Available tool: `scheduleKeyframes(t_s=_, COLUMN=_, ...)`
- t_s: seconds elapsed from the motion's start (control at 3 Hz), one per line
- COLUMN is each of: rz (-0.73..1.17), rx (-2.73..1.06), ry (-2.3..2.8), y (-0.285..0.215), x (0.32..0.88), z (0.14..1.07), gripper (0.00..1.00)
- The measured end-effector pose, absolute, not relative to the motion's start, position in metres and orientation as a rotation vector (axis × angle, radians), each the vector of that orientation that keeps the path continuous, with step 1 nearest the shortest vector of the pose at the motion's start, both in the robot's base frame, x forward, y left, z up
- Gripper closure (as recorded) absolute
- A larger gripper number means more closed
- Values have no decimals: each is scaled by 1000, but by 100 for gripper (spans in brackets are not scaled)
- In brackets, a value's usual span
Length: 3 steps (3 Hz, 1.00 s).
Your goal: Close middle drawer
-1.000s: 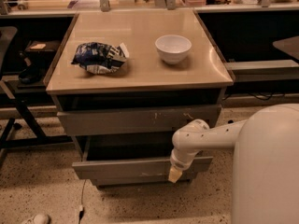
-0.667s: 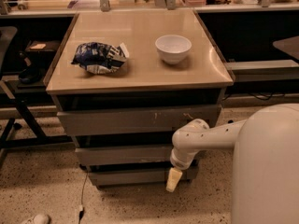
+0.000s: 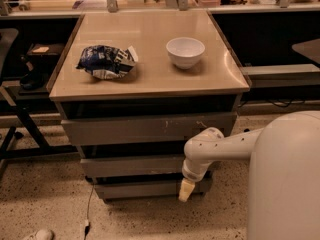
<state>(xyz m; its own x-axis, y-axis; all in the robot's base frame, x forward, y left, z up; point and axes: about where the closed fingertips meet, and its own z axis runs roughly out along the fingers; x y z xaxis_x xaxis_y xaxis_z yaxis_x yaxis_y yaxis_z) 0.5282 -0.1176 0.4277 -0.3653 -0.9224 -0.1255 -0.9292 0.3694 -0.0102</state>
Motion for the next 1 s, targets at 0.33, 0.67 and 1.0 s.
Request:
scheduleKeyframes(t_s=0.33, rz=94, rx=-1702, ry=2507, y=-118, x=528, z=428, gripper=40)
scheduleKeyframes(t_s=0.67, rz=94, rx=-1702, ry=2507, y=-118, x=528, z=428, gripper=64)
scheduleKeyframes(t_s=1.0, rz=73, rx=-1710, ry=2493, y=-114, x=531, z=427, gripper=87)
